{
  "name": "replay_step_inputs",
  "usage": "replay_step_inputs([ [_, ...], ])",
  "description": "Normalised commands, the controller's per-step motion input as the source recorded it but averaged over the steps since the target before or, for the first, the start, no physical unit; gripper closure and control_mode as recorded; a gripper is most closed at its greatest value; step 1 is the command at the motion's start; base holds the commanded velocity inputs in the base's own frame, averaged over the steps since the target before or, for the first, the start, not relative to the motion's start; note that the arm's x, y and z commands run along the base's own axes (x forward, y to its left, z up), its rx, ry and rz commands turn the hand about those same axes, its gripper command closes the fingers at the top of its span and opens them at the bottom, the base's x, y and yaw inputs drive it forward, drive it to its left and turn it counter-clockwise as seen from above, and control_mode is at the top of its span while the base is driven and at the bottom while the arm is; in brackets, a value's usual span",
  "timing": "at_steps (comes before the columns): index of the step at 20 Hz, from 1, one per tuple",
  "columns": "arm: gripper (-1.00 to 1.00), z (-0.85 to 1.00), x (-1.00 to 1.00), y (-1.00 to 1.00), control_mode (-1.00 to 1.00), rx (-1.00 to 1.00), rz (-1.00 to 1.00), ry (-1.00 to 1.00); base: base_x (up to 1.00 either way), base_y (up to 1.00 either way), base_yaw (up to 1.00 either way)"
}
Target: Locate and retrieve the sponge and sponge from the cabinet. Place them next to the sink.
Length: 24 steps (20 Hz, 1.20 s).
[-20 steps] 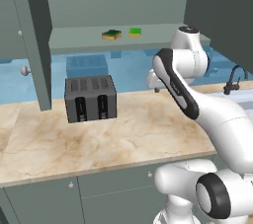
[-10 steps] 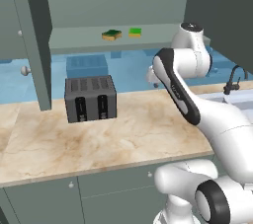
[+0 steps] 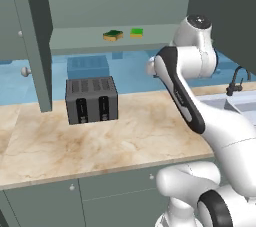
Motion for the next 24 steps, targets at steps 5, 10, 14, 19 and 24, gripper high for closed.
replay_step_inputs([
  [5, -1.0, 0.42, 0.01, 0.14, -1.0, 0.0, 0.0, -0.11, 0.0, 0.0, 0.0],
  [10, -1.0, 0.39, 0.01, 0.06, -1.0, -0.01, -0.01, -0.11, 0.0, 0.0, 0.0],
  [14, -1.0, 0.31, 0.06, 0.0, -1.0, 0.0, -0.05, -0.11, 0.0, 0.0, 0.0],
  [19, -1.0, 0.08, 0.17, 0.01, -1.0, 0.0, -0.12, -0.25, 0.0, 0.0, 0.0],
  [24, -1.0, 0.07, 0.02, 0.0, -1.0, 0.05, -0.13, -0.33, 0.0, 0.0, 0.0],
])
